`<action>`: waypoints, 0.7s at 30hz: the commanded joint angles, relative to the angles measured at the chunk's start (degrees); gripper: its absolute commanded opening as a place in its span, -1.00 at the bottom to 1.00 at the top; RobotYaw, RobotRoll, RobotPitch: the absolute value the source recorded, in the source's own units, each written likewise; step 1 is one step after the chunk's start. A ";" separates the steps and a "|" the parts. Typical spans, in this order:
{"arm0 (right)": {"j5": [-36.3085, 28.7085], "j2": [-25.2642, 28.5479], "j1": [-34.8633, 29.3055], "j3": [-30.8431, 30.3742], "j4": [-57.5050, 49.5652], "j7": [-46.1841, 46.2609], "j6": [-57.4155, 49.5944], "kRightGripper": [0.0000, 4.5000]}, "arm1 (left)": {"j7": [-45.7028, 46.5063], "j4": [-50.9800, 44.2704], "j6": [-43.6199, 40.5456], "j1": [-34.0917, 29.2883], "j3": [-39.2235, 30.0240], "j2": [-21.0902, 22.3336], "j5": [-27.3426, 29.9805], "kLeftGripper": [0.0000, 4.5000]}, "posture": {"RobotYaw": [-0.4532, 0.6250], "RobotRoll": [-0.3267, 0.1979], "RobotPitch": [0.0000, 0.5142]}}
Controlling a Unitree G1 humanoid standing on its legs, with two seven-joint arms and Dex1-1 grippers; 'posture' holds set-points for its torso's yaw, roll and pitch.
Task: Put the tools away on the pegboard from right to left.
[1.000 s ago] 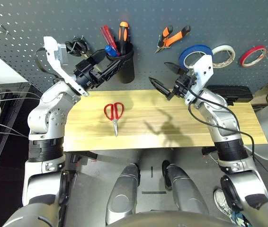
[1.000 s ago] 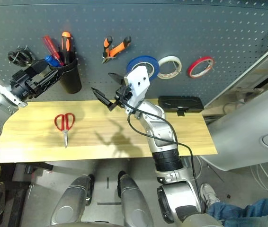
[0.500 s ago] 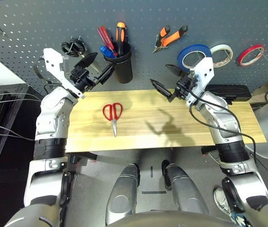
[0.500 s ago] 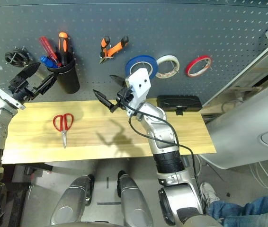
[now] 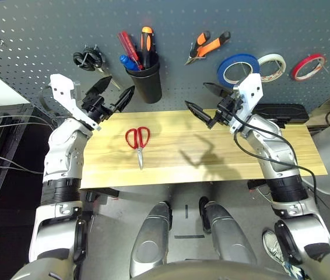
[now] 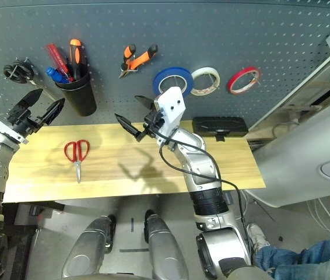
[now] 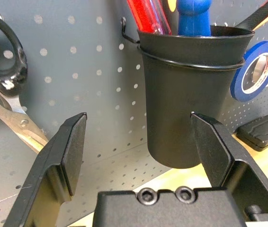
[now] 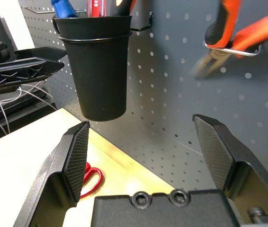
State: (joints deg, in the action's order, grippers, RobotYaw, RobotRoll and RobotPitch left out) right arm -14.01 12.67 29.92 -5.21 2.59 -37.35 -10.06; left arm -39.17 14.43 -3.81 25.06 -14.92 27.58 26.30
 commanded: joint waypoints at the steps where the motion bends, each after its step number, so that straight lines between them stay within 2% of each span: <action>1: 0.14 0.53 -1.16 -0.62 -0.37 -0.47 -0.72 1.00 | 0.80 2.31 -0.71 -1.47 -0.07 0.51 -1.74 0.98 | -0.05 0.25 -0.03; 14: 2.22 0.68 -3.48 -2.36 2.69 1.55 -7.48 1.00 | 8.74 14.64 0.00 -2.61 4.72 0.88 -14.35 0.98 | -0.04 0.25 0.01; 21: 4.03 -2.00 -2.15 -4.54 7.00 3.36 -9.50 1.00 | 16.84 25.48 0.81 0.66 6.23 0.07 -20.36 0.98 | -0.04 0.25 0.02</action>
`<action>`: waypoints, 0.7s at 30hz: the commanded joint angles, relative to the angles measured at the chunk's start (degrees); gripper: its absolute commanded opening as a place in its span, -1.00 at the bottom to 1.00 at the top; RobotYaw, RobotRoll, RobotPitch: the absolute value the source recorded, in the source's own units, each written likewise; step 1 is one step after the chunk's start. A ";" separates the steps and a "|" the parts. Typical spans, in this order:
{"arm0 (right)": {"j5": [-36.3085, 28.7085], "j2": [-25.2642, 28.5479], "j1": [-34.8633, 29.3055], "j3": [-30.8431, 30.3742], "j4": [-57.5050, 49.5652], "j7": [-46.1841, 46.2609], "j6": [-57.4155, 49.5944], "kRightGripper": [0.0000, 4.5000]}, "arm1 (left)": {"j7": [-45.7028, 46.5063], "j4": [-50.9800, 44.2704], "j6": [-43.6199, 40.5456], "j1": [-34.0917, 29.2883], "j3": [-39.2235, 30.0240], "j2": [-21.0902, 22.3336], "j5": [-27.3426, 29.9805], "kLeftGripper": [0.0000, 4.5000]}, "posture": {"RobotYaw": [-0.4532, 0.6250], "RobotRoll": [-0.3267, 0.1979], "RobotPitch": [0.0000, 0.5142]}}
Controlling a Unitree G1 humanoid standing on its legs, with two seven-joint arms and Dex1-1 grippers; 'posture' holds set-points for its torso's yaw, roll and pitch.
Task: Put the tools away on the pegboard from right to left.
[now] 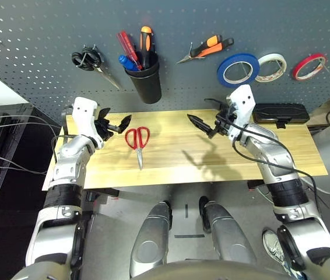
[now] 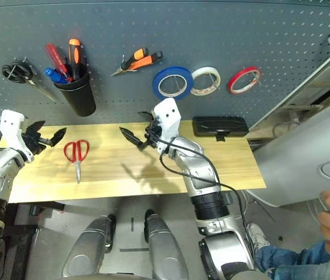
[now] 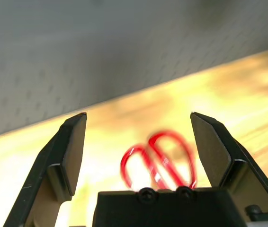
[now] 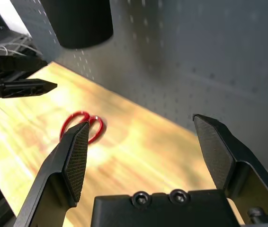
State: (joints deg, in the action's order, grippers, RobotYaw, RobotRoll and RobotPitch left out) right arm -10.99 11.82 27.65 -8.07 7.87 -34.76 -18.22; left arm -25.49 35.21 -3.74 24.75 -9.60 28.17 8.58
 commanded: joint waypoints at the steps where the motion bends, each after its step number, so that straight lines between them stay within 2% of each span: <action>1: 1.28 -1.48 0.24 -1.86 2.04 0.89 -1.44 1.00 | 3.89 5.83 1.03 1.48 0.91 -0.66 -3.02 0.98 | -0.04 0.25 0.02; 12: 4.48 -4.50 1.04 -3.83 6.88 4.04 -3.09 1.00 | 10.93 24.36 5.83 10.16 4.35 -2.38 -9.30 0.98 | -0.05 0.25 0.05; 21: 5.52 -7.29 0.84 -3.99 8.04 6.10 -1.98 1.00 | 14.37 31.41 8.14 12.11 5.33 -3.69 -11.50 0.98 | -0.10 0.25 0.14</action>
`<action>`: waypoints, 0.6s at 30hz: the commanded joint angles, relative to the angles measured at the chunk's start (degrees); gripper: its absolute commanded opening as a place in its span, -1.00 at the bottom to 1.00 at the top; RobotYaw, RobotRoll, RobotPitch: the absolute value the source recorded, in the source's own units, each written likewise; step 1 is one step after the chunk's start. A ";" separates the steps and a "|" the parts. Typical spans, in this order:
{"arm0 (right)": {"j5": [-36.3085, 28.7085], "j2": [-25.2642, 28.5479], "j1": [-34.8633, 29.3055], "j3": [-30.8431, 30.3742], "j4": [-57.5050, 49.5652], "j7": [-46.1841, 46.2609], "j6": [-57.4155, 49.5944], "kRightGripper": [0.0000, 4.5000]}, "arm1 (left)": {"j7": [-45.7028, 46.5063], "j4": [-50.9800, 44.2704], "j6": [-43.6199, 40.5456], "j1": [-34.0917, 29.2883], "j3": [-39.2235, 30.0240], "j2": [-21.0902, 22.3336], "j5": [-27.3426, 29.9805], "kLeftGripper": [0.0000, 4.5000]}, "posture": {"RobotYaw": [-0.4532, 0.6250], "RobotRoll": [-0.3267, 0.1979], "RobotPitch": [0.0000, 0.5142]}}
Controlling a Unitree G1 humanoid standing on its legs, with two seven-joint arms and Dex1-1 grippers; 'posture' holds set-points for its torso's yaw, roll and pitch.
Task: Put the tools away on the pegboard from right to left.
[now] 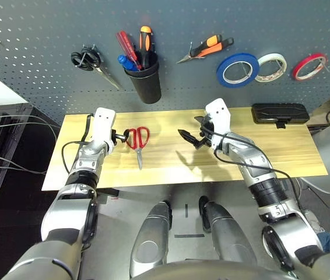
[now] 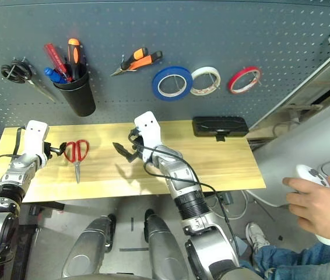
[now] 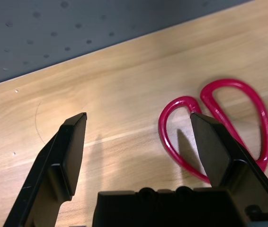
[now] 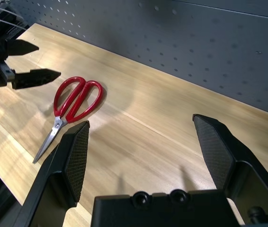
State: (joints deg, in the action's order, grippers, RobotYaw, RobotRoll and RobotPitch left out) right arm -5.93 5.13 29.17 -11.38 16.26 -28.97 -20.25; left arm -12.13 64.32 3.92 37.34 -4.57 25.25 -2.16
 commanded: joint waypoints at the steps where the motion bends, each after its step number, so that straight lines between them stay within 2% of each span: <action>1: 0.43 -0.69 -0.98 -0.71 -0.90 0.31 -0.12 1.00 | 1.58 2.71 0.37 -0.38 0.28 -0.84 -0.84 0.98 | -0.11 0.25 0.15; 18: -0.32 1.07 -3.88 0.13 -8.76 0.69 -4.13 1.00 | 4.81 7.18 -2.45 -0.18 2.18 -3.46 -3.26 0.98 | -0.20 0.25 0.18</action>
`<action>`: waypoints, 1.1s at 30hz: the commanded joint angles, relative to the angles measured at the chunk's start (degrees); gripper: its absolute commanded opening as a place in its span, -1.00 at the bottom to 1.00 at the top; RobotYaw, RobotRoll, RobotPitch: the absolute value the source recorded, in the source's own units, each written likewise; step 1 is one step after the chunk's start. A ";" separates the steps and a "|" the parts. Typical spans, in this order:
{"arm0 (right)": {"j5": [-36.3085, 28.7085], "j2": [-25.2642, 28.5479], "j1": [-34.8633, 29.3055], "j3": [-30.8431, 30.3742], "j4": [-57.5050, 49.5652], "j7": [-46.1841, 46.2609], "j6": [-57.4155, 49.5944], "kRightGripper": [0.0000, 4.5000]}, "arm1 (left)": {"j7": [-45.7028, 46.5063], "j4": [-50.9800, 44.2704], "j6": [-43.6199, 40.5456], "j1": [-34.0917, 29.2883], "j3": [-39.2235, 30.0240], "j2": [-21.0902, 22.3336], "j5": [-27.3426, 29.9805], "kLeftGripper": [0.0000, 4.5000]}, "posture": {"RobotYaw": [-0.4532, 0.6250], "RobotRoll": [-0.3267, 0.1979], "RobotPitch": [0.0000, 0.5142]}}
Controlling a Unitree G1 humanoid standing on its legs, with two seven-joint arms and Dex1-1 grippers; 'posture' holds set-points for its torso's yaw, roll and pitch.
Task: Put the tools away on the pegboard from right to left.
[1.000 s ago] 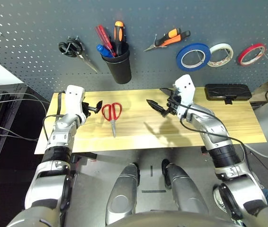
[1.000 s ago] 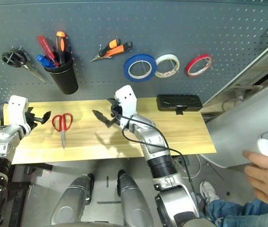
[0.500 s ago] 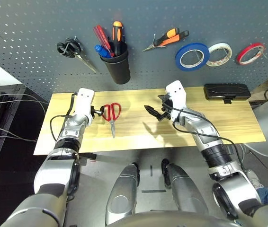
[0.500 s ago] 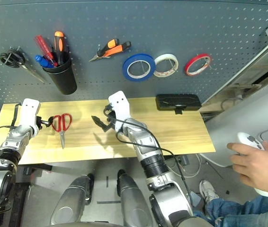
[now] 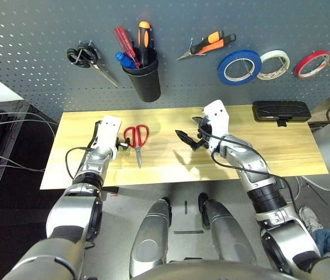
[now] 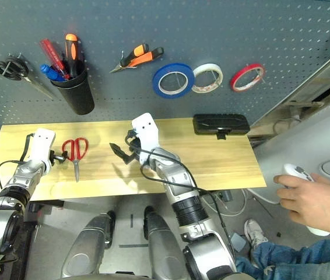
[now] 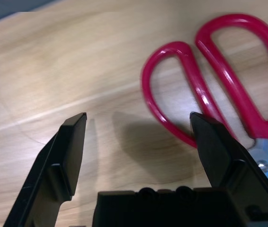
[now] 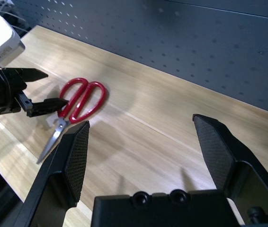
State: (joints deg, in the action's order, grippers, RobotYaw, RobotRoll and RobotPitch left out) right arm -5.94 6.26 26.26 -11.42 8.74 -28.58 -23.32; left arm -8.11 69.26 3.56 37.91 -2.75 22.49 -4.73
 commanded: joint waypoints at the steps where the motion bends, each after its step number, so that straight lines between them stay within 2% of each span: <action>1: -0.36 -0.09 -0.99 0.17 -1.52 0.39 -1.25 1.00 | 0.89 2.49 -2.55 -0.69 0.33 -0.88 -0.66 0.98 | -0.20 0.25 0.18; 4: -0.49 -0.20 -1.11 0.13 -2.12 0.59 -1.59 1.00 | 1.05 3.02 -3.68 -0.56 0.51 -1.22 -0.81 0.98 | -0.20 0.25 0.18; 5: -0.52 -0.25 -1.14 0.11 -2.33 0.65 -1.71 1.00 | 1.05 3.12 -4.15 -0.52 0.57 -1.25 -0.87 0.80 | -0.20 0.25 0.19; 7: -0.56 -0.32 -1.14 0.08 -2.49 0.75 -1.84 1.00 | 1.13 3.36 -5.66 -0.39 0.52 -1.30 -0.83 0.60 | -0.20 0.25 0.19; 15: -0.63 0.09 -1.00 0.25 -2.16 0.79 -1.56 1.00 | -1.88 4.09 -13.96 -0.13 -1.29 -2.18 1.29 -0.61 | -0.20 0.25 0.18; 18: -0.61 0.27 -0.58 0.41 -1.64 0.76 -1.29 1.00 | -2.66 4.21 -16.86 -0.41 -2.21 -2.37 2.14 -0.99 | -0.20 0.25 0.17; 22: -0.55 0.59 -0.01 0.70 -0.97 0.66 -0.88 1.00 | -3.46 4.10 -19.79 -1.36 -3.35 -2.62 3.25 -0.99 | -0.20 0.25 0.16; 26: -0.43 0.84 0.82 1.22 0.03 0.56 -0.05 1.00 | -2.52 3.18 -18.29 -2.12 -4.54 -2.58 3.93 -0.99 | -0.19 0.25 0.13; 29: -0.59 1.02 1.35 1.56 0.35 0.08 1.26 1.00 | -1.86 0.90 -12.89 -2.87 -5.60 -2.08 4.66 -0.99 | -0.17 0.25 0.11; 33: -1.05 1.42 1.63 1.71 0.34 -1.16 2.82 1.00 | -6.99 -4.07 2.41 -6.18 -6.15 -2.28 6.22 -0.99 | -0.14 0.25 0.07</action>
State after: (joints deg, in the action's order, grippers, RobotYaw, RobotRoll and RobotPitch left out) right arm -6.58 7.65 28.16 -9.65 8.48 -29.03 -21.09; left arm -13.34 65.14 2.24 33.56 -8.68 20.86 0.77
